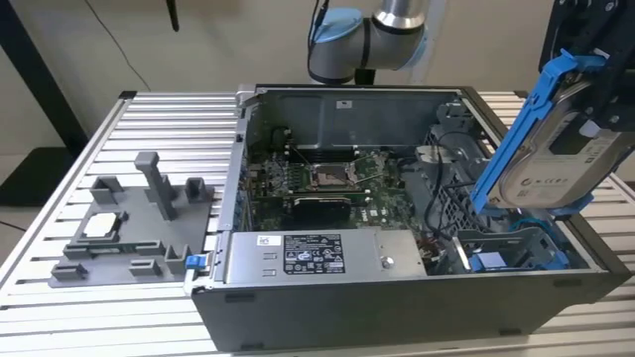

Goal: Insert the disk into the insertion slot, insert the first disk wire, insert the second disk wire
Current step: 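Insert the disk into the insertion slot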

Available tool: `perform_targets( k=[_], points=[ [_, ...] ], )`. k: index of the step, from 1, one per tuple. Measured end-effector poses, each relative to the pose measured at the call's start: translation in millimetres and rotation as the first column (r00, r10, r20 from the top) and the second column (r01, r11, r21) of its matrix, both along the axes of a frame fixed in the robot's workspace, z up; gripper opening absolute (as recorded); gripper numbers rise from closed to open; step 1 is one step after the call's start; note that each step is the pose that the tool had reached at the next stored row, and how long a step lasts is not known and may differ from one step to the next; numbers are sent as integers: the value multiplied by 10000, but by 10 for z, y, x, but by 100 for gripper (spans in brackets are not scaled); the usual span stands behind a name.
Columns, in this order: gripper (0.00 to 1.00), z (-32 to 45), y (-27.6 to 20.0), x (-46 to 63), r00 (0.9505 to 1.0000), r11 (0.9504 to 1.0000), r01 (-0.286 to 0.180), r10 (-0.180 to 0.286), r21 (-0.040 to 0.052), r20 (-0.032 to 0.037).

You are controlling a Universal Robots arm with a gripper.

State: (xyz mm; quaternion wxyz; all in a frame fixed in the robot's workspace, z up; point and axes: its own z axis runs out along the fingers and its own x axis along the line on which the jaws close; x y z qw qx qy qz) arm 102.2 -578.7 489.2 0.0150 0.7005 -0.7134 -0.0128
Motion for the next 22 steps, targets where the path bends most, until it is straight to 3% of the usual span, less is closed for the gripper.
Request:
perform_targets(
  k=[22],
  points=[
    [0, -106, 0, 48, 10000, 10000, 5, -5, 0, 0]
  ],
)
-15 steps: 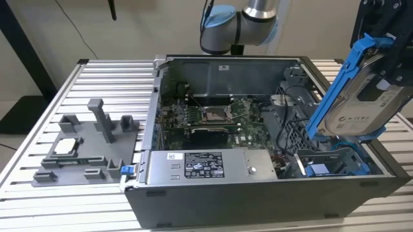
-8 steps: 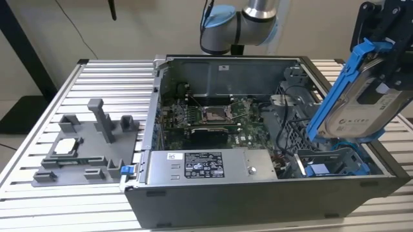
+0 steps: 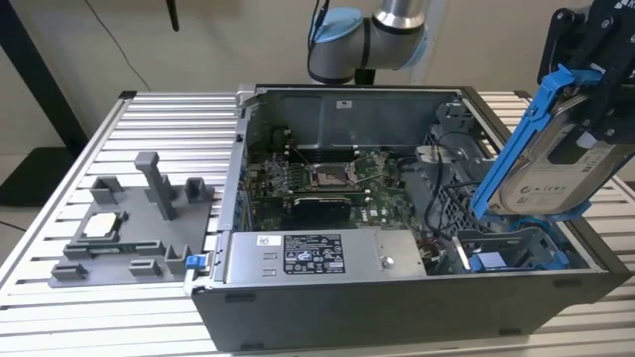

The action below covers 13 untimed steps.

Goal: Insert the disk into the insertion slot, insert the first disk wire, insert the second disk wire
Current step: 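Insert the disk into the insertion slot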

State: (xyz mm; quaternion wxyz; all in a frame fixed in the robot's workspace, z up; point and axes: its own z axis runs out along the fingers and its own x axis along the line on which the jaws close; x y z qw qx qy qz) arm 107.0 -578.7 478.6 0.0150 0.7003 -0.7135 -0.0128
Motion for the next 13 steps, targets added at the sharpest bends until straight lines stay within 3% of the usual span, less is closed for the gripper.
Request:
perform_targets(
  k=[6, 13],
  points=[
    [0, -15, 0, 0, 10000, 10000, 0, 0, 1, 0],
    [0, -88, 0, 4, 10000, 10000, 0, 0, 1, 0]
  ],
)
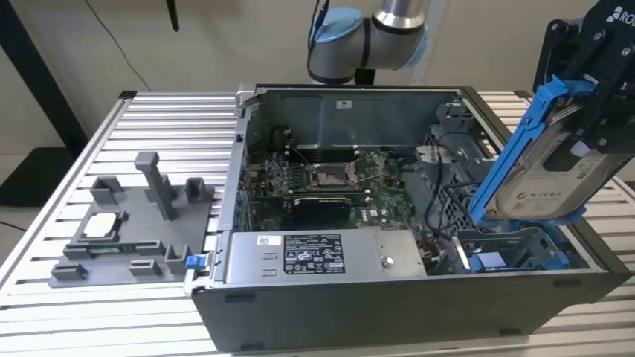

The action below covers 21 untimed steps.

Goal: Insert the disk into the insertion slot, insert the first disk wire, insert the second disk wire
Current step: 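Insert the disk into the insertion slot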

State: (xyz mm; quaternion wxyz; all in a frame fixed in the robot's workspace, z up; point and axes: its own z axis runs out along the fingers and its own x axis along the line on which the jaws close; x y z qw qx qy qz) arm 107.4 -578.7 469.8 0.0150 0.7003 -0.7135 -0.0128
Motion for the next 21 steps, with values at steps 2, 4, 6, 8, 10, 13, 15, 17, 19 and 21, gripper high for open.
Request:
perform_targets(
  k=[2, 4, 6, 8, 10, 13, 15, 17, 19, 21],
  points=[
    [0, -19, 0, 1, 10000, 10000, 0, 0, 0, 0],
    [0, -40, 0, 2, 10000, 10000, 0, 0, 0, 0],
    [0, -60, 0, 3, 10000, 10000, 0, 0, 0, 0],
    [0, -79, 0, 3, 10000, 10000, 0, 0, 0, 0],
    [0, -98, 0, 4, 10000, 10000, 0, 0, 1, 0],
    [0, -120, 0, 5, 10000, 10000, 0, 0, 0, 0],
    [0, -132, 0, 5, 10000, 10000, 0, 0, 0, 0],
    [0, -135, 0, 5, 10000, 10000, 0, 0, 0, 0],
    [0, -135, 0, 5, 10000, 10000, 0, 0, -2, 0],
    [0, -136, 0, 5, 10000, 10000, 0, 0, 0, 0]
  ],
)
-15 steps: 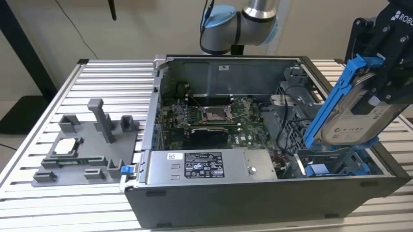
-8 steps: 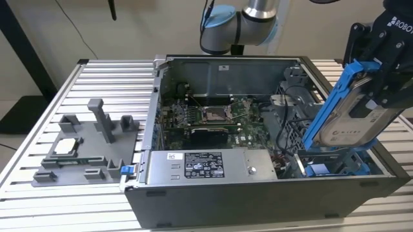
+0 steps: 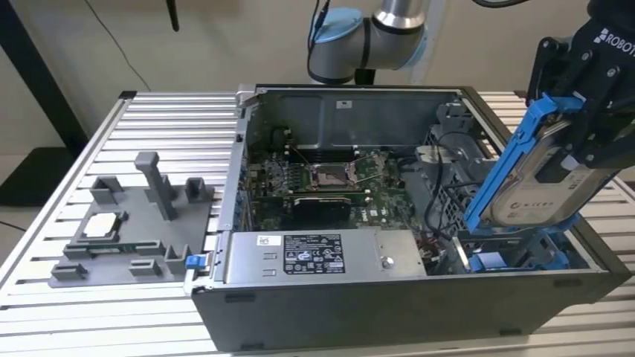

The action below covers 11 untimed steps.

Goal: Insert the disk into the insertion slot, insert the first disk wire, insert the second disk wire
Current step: 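Insert the disk into the insertion slot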

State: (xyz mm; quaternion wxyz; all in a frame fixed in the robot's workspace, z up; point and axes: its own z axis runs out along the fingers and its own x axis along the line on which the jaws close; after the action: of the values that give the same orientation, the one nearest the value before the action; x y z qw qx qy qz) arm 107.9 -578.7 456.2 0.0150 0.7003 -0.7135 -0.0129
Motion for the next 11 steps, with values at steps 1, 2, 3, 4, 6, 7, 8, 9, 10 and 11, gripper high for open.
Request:
perform_targets(
  k=[1, 2, 3, 4, 6, 7, 8, 9, 10, 11],
  points=[
    [0, 0, 0, 0, 10000, 10000, 0, 0, -1, 0],
    [0, 0, 0, 0, 10000, 10000, -1, 1, -1, 0],
    [0, -4, 0, 0, 10000, 10000, 0, 0, 1, 0],
    [0, -8, 0, 0, 10000, 10000, 0, 0, 2, 0],
    [0, -21, 0, 0, 10000, 10000, 0, 0, 0, 0],
    [0, -29, 0, 0, 10000, 10000, 0, 0, 0, 0],
    [0, -38, 0, 0, 10000, 10000, 1, -1, -1, 0],
    [0, -48, 0, 1, 10000, 10000, -1, 1, 0, 0],
    [0, -56, 0, 1, 10000, 10000, -1, 1, -1, 0],
    [0, -66, 0, 1, 10000, 10000, 0, 0, 0, 0]
  ],
)
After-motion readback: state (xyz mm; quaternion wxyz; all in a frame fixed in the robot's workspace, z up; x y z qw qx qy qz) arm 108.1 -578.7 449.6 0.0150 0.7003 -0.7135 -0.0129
